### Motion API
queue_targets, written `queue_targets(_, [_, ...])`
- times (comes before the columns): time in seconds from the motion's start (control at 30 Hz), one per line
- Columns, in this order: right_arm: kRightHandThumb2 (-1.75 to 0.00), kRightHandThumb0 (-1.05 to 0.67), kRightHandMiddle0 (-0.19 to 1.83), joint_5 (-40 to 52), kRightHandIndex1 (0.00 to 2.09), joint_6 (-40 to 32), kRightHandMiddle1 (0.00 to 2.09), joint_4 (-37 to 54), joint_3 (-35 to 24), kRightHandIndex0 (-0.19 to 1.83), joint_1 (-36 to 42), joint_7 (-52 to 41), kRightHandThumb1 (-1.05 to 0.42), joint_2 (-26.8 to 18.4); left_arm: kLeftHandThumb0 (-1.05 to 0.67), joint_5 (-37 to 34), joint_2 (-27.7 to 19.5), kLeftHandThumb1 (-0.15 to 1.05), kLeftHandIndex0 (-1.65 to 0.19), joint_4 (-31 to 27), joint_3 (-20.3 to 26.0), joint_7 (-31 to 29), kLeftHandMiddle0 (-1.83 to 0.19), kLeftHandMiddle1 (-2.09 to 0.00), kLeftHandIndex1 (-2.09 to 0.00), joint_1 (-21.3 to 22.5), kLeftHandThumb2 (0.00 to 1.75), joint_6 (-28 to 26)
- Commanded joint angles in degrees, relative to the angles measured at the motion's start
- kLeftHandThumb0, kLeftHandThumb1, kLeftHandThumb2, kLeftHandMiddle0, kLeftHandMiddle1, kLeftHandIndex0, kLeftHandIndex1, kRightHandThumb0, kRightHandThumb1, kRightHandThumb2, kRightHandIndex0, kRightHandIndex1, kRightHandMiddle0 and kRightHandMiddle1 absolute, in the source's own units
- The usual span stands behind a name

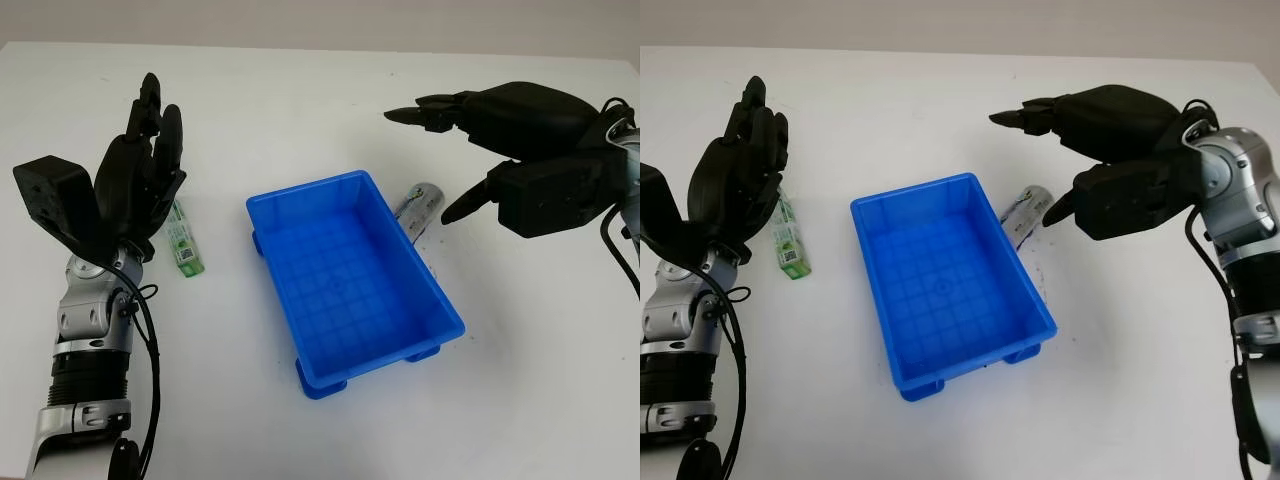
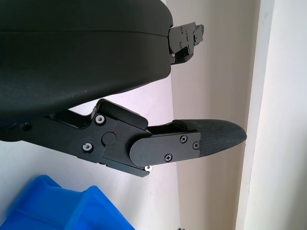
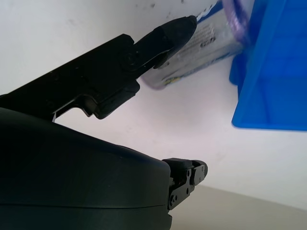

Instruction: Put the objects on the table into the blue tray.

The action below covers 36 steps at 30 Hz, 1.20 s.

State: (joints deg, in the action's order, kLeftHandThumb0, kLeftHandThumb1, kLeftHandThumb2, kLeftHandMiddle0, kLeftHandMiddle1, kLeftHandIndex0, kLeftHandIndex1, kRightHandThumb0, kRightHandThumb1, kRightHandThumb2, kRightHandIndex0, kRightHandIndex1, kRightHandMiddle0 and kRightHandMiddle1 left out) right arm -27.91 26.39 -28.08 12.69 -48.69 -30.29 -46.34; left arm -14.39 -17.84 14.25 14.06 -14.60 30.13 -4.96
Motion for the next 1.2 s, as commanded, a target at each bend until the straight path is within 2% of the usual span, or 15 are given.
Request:
queue_targets(0.0, [-0.06, -0.59, 0.17, -0.2, 0.06, 0.6, 0.05, 0.0, 0.4, 0.14, 1.3, 0.5, -0.77, 0.2, -0.81, 0.2, -0.6, 1.05, 0.19, -0.2, -0.1, -0.2, 0.19, -0.04, -0.03, 0.6, 0.54, 0.3])
queue_targets(0.17, [-0.05, -0.53, 0.23, -0.6, 0.07, 1.6, 0.08, -0.3, 0.8, 0.17, 3.4, 2.0, -0.76, 1.4, -0.81, 0.3, -0.4, 1.05, 0.19, -0.1, 0.1, 0.1, 0.19, -0.04, -0.03, 0.4, 0.53, 0.6])
queue_targets(0.27, [-0.06, -0.47, 0.35, -1.8, 0.13, 4.4, 0.11, -2.2, 1.7, 0.30, 3.7, 4.0, -0.77, 1.6, -0.81, 0.0, -0.6, 1.05, 0.19, -0.3, 0.2, -0.2, 0.19, -0.05, -0.03, 0.2, 0.53, 0.6])
queue_targets(0.37, [-0.06, -0.44, 0.54, -2.9, 0.28, 7.9, 0.19, -6.3, 2.8, 0.58, 3.1, 6.4, -0.79, 1.7, -0.81, 0.1, -0.5, 1.05, 0.19, -0.7, 0.2, 0.0, 0.19, -0.05, -0.03, 0.0, 0.53, 0.5])
queue_targets(0.4, [-0.06, -0.44, 0.59, -3.2, 0.43, 8.3, 0.22, -7.2, 3.0, 0.62, 3.0, 6.7, -0.80, 1.8, -0.81, 0.0, -0.6, 1.05, 0.19, -0.6, 0.2, -0.1, 0.19, -0.04, -0.02, 0.0, 0.53, 0.6])
queue_targets(0.43, [-0.06, -0.44, 0.59, -3.9, 0.62, 8.9, 0.25, -8.0, 3.4, 0.56, 2.8, 7.2, -0.81, 1.8, -0.81, -0.1, -0.5, 1.05, 0.19, -0.5, 0.3, -0.2, 0.19, -0.03, -0.02, 0.0, 0.53, 0.7])
queue_targets(0.5, [-0.06, -0.48, 0.54, -7.4, 0.96, 10.9, 0.60, -9.0, 5.0, 0.45, 2.1, 9.2, -0.86, 1.0, -0.81, -0.2, -0.5, 1.05, 0.19, -0.3, 0.4, -0.3, 0.19, -0.03, -0.02, 0.0, 0.53, 0.8])
queue_targets(0.53, [-0.06, -0.50, 0.52, -9.0, 1.07, 11.6, 0.85, -9.4, 5.6, 0.48, 1.8, 10.1, -0.88, 0.6, -0.81, -0.3, -0.5, 1.05, 0.19, -0.3, 0.4, -0.4, 0.19, -0.03, -0.01, 0.0, 0.53, 0.7])
queue_targets(0.6, [-0.06, -0.51, 0.50, -11.0, 1.28, 12.4, 1.16, -9.7, 6.3, 0.52, 1.4, 11.4, -0.91, 0.2, -0.81, -0.2, -0.5, 1.05, 0.19, -0.2, 0.4, -0.5, 0.19, -0.03, -0.01, 0.0, 0.53, 0.7])
queue_targets(0.63, [-0.06, -0.53, 0.49, -12.0, 1.56, 12.5, 1.37, -9.8, 6.7, 0.54, 1.3, 12.1, -0.92, 0.1, -0.81, -0.2, -0.4, 1.05, 0.19, -0.1, 0.3, -0.6, 0.19, -0.03, -0.01, 0.0, 0.53, 0.8])
queue_targets(0.73, [-0.06, -0.56, 0.50, -13.8, 2.00, 12.8, 1.67, -9.8, 7.1, 0.61, 1.2, 13.9, -0.95, -0.3, -0.81, -0.2, -0.4, 1.05, 0.19, 0.0, 0.3, -0.7, 0.19, -0.03, -0.01, 0.0, 0.53, 0.9])
queue_targets(0.83, [-0.06, -0.58, 0.49, -15.3, 2.08, 13.0, 2.00, -9.6, 7.5, 0.83, 1.3, 15.8, -1.01, -0.5, -0.81, -0.1, -0.4, 1.05, 0.19, 0.3, 0.3, -0.8, 0.19, -0.03, -0.02, 0.0, 0.53, 1.3])
queue_targets(0.93, [-0.11, -0.57, 0.67, -17.2, 2.09, 13.0, 2.08, -9.4, 7.7, 0.98, 1.1, 18.8, -1.04, -0.7, -0.82, 0.0, -0.5, 1.05, 0.19, 0.5, 0.4, -0.8, 0.19, -0.04, -0.03, 0.0, 0.53, 1.5])
queue_targets(1.03, [-0.17, -0.56, 0.68, -19.9, 2.09, 12.0, 2.09, -9.5, 7.9, 0.94, 0.3, 22.6, -1.05, -0.9, -0.82, 0.1, -0.5, 1.05, 0.19, 0.6, 0.3, -0.8, 0.19, -0.04, -0.03, 0.0, 0.53, 1.6])
queue_targets(1.17, [-0.09, -0.51, 0.60, -22.2, 2.09, 10.2, 2.09, -12.8, 7.6, 0.89, -2.9, 28.8, -1.04, -0.8, -0.82, -0.1, -0.6, 1.05, 0.19, 0.8, 0.2, -1.4, 0.19, -0.01, -0.01, 0.0, 0.53, 1.7])
